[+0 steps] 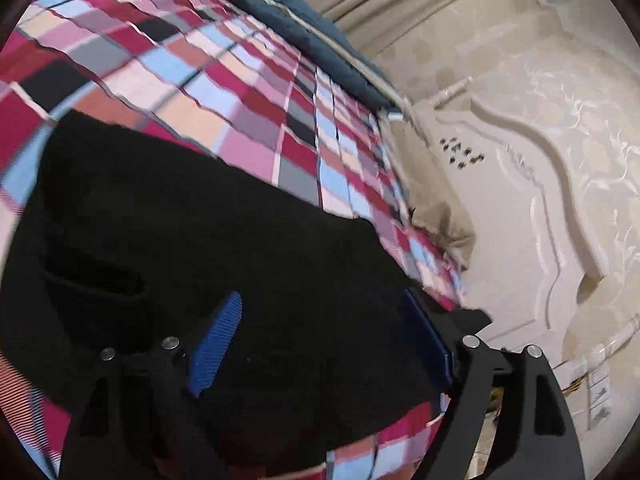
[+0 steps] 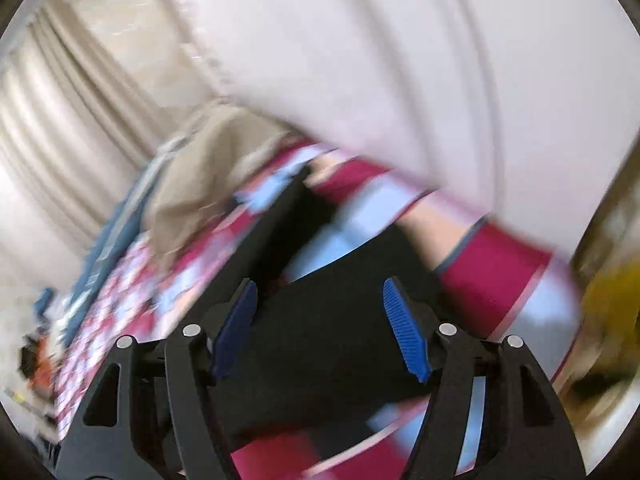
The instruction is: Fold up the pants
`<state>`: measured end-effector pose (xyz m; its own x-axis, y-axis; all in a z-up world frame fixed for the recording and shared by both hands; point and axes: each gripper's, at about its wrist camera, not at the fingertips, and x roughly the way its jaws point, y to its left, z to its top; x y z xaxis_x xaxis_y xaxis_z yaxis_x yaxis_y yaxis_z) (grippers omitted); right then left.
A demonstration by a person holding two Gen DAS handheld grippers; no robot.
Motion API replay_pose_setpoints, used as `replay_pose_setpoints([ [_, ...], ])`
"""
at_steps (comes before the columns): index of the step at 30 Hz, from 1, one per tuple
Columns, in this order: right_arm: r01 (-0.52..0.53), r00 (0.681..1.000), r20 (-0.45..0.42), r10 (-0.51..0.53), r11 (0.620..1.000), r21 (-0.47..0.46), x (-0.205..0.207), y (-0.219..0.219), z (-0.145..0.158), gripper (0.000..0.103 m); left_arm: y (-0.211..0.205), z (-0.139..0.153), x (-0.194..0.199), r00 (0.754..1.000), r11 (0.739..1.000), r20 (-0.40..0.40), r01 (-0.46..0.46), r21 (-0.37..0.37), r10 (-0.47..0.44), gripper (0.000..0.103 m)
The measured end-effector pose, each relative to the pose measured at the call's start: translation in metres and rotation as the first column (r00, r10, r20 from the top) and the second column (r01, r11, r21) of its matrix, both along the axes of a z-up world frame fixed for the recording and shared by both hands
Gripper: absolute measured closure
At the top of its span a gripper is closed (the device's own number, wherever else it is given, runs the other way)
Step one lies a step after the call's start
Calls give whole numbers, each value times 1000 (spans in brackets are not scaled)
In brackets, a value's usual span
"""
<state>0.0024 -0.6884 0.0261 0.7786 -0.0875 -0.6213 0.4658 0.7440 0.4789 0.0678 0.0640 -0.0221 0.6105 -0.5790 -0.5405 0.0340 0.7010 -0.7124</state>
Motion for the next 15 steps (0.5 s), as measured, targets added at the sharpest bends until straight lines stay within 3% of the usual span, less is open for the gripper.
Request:
replay_pose_setpoints([
  [3, 9, 997, -79, -12, 999, -37, 23, -26, -16, 38, -9, -8, -2, 1000, 999, 17, 8, 43, -9, 18],
  [6, -37, 989, -142, 35, 999, -12, 51, -48, -41, 38, -10, -9, -5, 999, 999, 32, 18, 48, -20, 18],
  [8, -70, 982, -177, 62, 997, -44, 58, -48, -41, 63, -6, -11, -6, 1000, 1000, 29, 10, 20, -11, 18],
  [9, -99, 977, -198, 81, 991, -86, 61, -44, -38, 85, -5, -12, -6, 1000, 1000, 27, 4, 9, -4, 18],
  [10, -116, 972, -216, 89, 987, -115, 63, -41, -33, 91, -5, -12, -5, 1000, 1000, 27, -1, 3, 1, 17],
  [15, -118, 972, -229, 52, 950, -289, 72, -35, -9, 94, -12, -11, -5, 999, 999, 33, -10, 48, 8, 15],
])
